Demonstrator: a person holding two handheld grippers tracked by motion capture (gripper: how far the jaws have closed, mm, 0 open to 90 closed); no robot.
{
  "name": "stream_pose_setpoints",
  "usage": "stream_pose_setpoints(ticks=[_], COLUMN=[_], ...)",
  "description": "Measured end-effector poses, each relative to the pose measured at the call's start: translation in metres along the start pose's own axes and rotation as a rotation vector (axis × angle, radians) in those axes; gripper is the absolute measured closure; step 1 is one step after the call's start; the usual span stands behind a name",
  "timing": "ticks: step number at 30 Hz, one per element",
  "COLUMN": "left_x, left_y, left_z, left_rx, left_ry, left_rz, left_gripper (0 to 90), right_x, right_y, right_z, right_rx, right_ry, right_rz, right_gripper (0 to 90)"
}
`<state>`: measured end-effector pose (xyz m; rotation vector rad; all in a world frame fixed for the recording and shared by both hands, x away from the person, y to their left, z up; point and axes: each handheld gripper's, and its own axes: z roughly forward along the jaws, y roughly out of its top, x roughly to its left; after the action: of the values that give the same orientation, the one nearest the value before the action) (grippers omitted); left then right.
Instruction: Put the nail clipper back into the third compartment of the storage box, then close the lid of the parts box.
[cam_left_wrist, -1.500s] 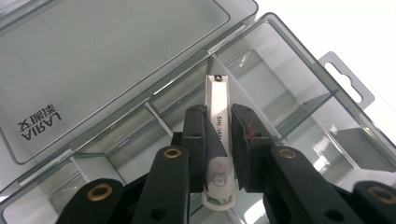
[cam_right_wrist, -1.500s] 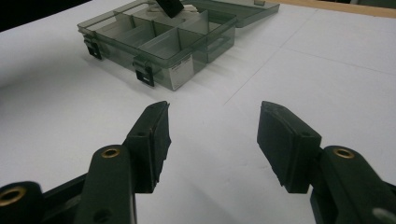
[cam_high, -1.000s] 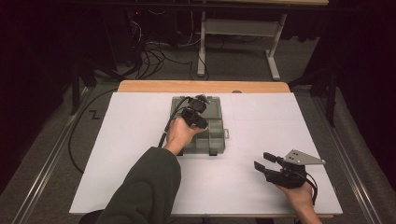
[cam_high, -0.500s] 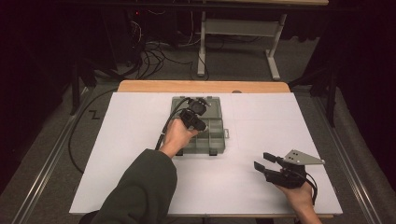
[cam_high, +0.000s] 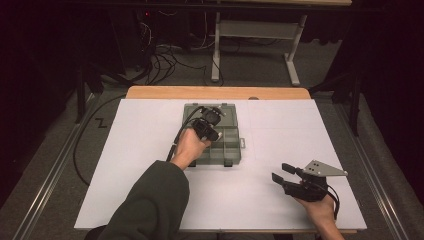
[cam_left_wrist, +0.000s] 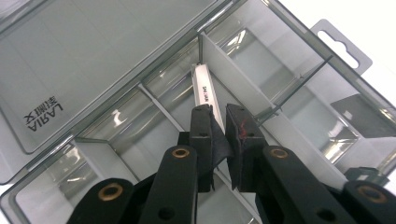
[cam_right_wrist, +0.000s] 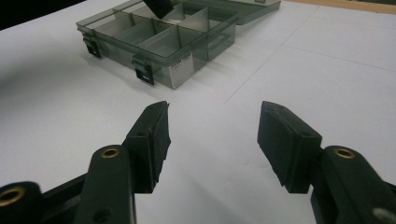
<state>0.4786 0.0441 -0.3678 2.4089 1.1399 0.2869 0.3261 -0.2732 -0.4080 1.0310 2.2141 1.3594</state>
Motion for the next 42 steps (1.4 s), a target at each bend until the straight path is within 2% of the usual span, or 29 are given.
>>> stream_pose_setpoints(ticks=[5,10,13,20,28,42], left_x=[0.002,0.009,0.013,0.018,0.023,0.025], left_y=[-0.004,-0.016,-0.024,-0.035,-0.045,-0.054], left_z=[-0.008,-0.021,-0.028,-0.045,-0.051,-0.053], left_rx=[-0.051,-0.093,-0.119,-0.161,-0.167,-0.162], left_ry=[-0.018,-0.028,-0.024,0.002,0.016,0.022], left_rz=[-0.006,-0.028,-0.047,-0.060,-0.074,-0.075], left_gripper=[77.2,71.6,68.0,58.9,54.8,52.3], right_x=[0.001,0.002,0.002,0.003,0.003,0.001], right_y=[0.001,0.001,0.001,0.002,0.001,0.000], right_z=[0.002,0.002,0.002,0.002,0.001,0.000], right_rx=[0.000,-0.001,-0.005,-0.009,-0.009,-0.011], right_ry=[0.001,-0.003,-0.006,-0.010,-0.013,-0.013], right_rz=[0.000,-0.002,-0.002,-0.006,-0.006,0.003], right_gripper=[45.4,45.4,45.4,45.3,45.2,45.1])
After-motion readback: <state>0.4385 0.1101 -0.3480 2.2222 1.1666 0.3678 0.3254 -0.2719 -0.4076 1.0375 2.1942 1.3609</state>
